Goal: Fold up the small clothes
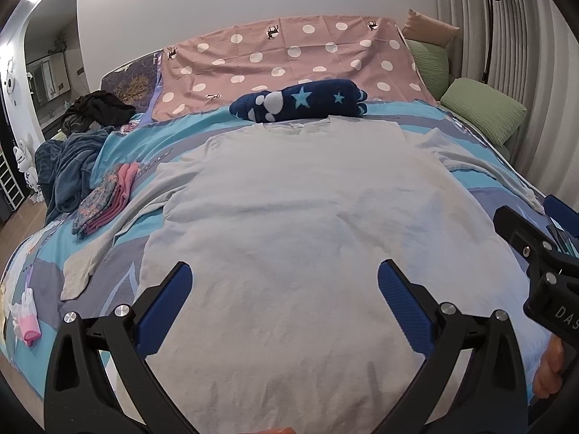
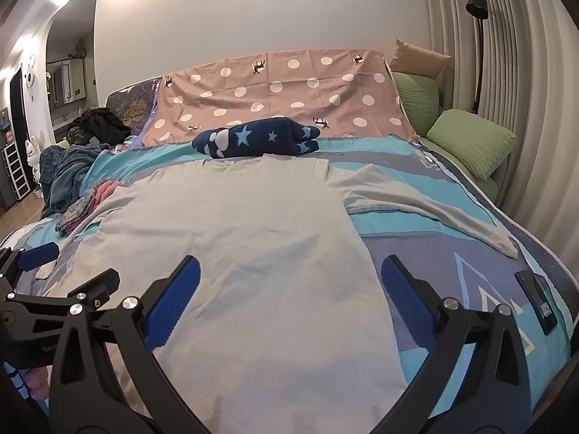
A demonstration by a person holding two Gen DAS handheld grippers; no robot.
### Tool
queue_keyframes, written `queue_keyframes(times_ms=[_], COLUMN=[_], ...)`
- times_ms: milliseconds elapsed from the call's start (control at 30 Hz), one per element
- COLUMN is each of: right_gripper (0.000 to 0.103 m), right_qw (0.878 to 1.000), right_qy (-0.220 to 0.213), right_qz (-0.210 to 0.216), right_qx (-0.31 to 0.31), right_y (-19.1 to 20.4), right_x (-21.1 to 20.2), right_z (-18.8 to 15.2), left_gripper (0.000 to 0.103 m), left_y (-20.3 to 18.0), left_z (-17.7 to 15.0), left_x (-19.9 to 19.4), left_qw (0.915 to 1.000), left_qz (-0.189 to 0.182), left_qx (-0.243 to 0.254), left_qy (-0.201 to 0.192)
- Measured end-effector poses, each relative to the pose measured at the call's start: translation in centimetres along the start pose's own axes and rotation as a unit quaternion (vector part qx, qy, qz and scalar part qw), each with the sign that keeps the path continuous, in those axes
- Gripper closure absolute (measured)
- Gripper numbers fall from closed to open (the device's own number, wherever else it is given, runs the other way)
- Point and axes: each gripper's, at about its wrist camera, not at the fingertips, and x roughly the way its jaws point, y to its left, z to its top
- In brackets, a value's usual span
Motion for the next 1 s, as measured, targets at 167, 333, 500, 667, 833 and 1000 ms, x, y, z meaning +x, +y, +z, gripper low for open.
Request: queue_keyframes(times_ms=[167, 333, 500, 667, 833, 1000], right_gripper=[0.002, 0.002, 0.002, 0.002, 0.002, 0.002], right_qw=[1.0, 1.0, 1.0, 1.0, 1.0, 1.0], right_qy=[0.002, 0.002, 0.005, 0.009, 0.011, 0.012], right_qz=[0.0, 0.001, 0.002, 0.002, 0.002, 0.001], right_qx=[0.0, -0.001, -0.002, -0.001, 0.0, 0.0], right_y=[-0.05, -0.1, 0.14, 0.19, 0.3, 0.39], right_x=[-0.01, -0.07, 0.13, 0.28, 0.34, 0.41], right_z=[-0.07, -0.22, -0.26, -0.32, -0.42, -0.44], left_gripper=[0.001, 0.001, 0.001, 0.001, 0.001, 0.001], left_y=[-0.01, 0.01, 0.0, 0.0, -0.01, 0.08], left_z=[0.0, 0.02, -0.2, -0.39, -0.52, -0.54], left_x=[-0.08, -0.05, 0.15, 0.32, 0.43, 0.54], left_qw=[1.0, 1.0, 1.0, 0.9999, 0.9999, 0.9999], left_qz=[0.005, 0.006, 0.001, -0.004, -0.006, -0.005], left_qx=[0.0, 0.0, 0.002, 0.004, 0.005, 0.003], left_qy=[-0.003, -0.003, 0.005, 0.01, 0.012, 0.014])
